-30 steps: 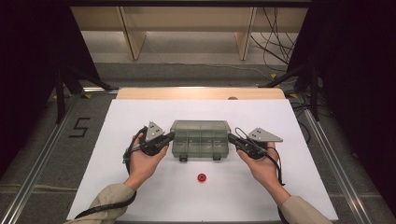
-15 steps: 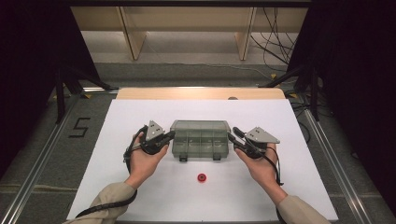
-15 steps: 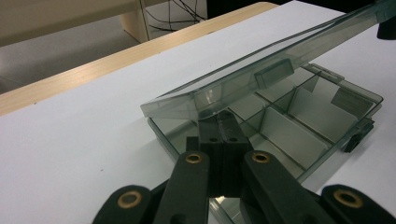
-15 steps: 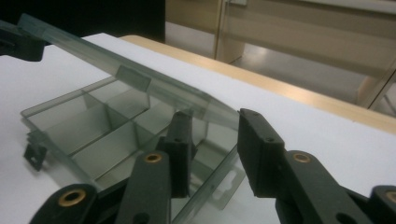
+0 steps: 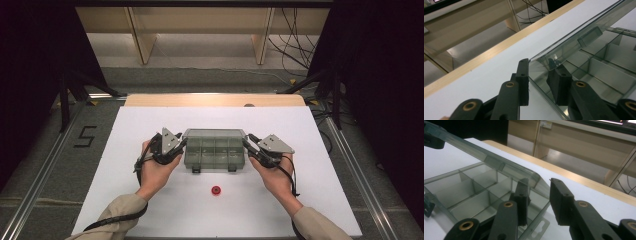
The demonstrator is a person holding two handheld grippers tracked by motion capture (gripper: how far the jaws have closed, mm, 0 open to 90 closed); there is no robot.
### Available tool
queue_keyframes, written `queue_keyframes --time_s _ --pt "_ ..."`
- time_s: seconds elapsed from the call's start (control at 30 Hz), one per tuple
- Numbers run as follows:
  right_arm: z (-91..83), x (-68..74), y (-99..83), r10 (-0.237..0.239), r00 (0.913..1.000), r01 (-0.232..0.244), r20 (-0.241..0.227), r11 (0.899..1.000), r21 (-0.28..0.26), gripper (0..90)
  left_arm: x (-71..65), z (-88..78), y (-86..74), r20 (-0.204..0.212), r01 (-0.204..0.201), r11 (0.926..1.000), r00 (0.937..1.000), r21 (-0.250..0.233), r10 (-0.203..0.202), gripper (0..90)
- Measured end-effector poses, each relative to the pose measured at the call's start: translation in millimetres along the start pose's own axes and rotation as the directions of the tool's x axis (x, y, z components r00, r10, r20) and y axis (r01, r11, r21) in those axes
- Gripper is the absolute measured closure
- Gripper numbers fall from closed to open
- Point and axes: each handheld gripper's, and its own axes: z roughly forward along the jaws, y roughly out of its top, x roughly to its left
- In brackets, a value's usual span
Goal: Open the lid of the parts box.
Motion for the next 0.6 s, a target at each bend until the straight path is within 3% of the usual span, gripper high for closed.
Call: queue_keyframes --time_s 0.27,0.6 --pt "4.8 0.9 5.3 -0.012 0.9992 0.013 0.039 1.000 -0.027 77.6 1.8 3.7 6.0 -0.026 -0.033 0.9993 0.9991 -0.019 0.033 79.7" --pt "10.1 1.9 13.3 -0.015 0.9952 0.019 0.097 0.999 -0.045 83.1 8.4 7.6 11.1 -0.037 -0.023 0.9991 0.9991 -0.036 0.022 83.0"
